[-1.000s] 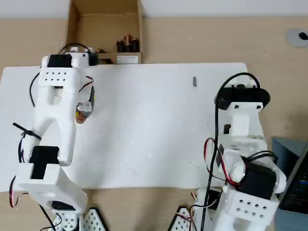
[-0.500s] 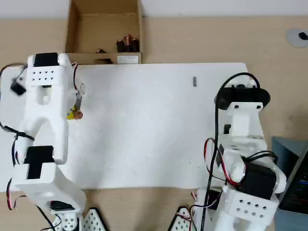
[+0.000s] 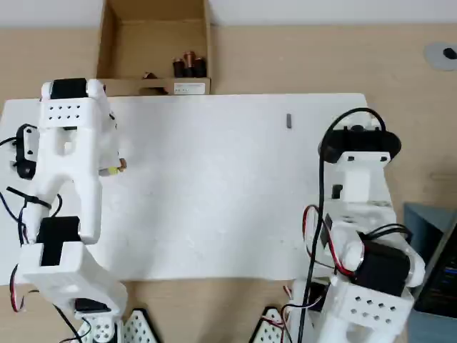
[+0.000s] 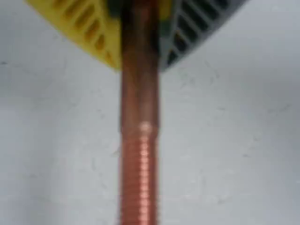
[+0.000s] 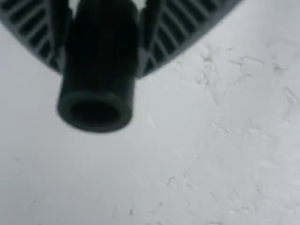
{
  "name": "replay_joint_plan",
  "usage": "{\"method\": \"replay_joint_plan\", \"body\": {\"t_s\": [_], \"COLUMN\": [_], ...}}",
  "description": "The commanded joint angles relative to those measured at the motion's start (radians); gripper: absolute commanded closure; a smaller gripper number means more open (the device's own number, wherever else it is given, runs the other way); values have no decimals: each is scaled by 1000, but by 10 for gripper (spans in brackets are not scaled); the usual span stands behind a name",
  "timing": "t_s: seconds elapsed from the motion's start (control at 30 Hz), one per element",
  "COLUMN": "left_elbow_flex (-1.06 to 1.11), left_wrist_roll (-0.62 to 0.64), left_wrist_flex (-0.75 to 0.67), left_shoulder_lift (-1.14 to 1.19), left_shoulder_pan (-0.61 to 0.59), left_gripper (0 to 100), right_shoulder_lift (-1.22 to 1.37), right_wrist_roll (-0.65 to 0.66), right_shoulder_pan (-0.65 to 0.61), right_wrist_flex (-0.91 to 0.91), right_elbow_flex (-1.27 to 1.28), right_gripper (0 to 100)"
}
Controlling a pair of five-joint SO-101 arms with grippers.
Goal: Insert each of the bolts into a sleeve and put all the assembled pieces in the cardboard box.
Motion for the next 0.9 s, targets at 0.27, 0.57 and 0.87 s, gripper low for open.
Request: {"method": "replay_joint_plan", "body": {"t_s": [0.27, 0.57, 0.87], "left_elbow_flex": [-46, -54, -144], "left_wrist_roll": [-115, -121, -601], "left_wrist_flex": [-63, -74, 18], "left_shoulder_lift": [-18, 28, 24], "left_shoulder_pan": [-21, -23, -18], "left_gripper": [834, 807, 807], "right_shoulder_lift": [-21, -21, -19], "right_wrist_roll": [-3, -3, -3], "right_shoulder_pan": [15, 12, 13], "right_wrist_flex": [-23, -23, -23], "right_elbow_flex": [2, 2, 2], "right_gripper": [988, 988, 988]}}
